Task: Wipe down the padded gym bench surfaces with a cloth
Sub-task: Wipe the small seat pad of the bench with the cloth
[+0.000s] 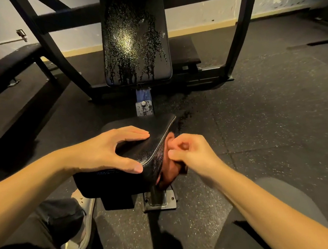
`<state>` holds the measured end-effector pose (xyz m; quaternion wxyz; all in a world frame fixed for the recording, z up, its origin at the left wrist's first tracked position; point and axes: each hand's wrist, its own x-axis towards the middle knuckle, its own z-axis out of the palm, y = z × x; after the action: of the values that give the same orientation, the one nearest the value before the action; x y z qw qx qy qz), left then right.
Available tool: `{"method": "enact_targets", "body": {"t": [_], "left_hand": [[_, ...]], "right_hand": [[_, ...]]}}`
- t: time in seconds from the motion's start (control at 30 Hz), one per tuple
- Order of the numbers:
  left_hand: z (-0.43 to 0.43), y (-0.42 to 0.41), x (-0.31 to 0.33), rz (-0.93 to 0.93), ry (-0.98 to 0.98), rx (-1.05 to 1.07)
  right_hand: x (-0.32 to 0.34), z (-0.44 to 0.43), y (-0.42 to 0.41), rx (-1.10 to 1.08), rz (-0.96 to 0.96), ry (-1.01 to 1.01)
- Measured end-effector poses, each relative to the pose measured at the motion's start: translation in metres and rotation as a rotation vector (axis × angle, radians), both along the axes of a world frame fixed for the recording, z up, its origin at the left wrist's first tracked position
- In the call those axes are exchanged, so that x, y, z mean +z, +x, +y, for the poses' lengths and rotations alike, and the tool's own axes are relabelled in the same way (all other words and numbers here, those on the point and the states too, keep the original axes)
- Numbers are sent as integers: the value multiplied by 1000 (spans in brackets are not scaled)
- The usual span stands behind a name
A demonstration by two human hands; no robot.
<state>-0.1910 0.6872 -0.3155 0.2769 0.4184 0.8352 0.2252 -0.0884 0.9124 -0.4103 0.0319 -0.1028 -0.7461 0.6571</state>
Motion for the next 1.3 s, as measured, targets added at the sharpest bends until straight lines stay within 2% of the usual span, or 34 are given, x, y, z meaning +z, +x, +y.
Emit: {"method": "enact_targets", "body": {"t": [0.07, 0.2, 0.3, 0.37, 0.43, 0.5, 0.57, 0.63, 0.7, 0.77, 0.87, 0.93, 1.1, 1.17, 1.23, 1.3], "left_hand": [[-1, -1, -1, 13, 7, 12], [-1, 0, -3, -32, 12, 19], [-3, 0, 5, -33, 10, 19], [-11, -4, 10, -57, -1, -2], [0, -2, -10, -24, -61, 89], [-4, 1, -41, -73, -22, 107], [-6, -5, -45, 20, 4, 69], [-1, -3, -14, -22, -67, 37], [-11, -1, 11, -35, -56, 19], [-4, 4, 10, -46, -50, 57], [-2, 0, -3, -13, -17, 37], [-2, 0, 3, -18, -12, 49], [-1, 2, 0, -8, -25, 48], [-2, -2, -3, 17, -29, 43], [-3, -3, -2, 20, -42, 48], [-2, -2, -1, -5, -40, 45]], "right_hand": [[0, -6, 10, 26, 4, 22], [-2, 10, -35, -236, -54, 95], [4, 9, -47, -309, -75, 52], [16, -4, -18, -229, -25, 62], [22, -18, 14, -76, 78, 17], [22, -26, 29, 6, 120, 12], [15, -18, 11, -82, 90, 76], [11, -7, -21, -233, -19, 105], [10, -3, -37, -300, -86, 138], [17, -15, -20, -290, -37, 183], [29, -42, 36, -127, 201, 94], [28, -43, 42, -80, 203, 129], [23, -28, -5, -308, 24, 205], [27, -43, 19, -254, 136, 199], [29, -54, 50, -110, 262, 178], [24, -52, 55, -49, 285, 250]]}}
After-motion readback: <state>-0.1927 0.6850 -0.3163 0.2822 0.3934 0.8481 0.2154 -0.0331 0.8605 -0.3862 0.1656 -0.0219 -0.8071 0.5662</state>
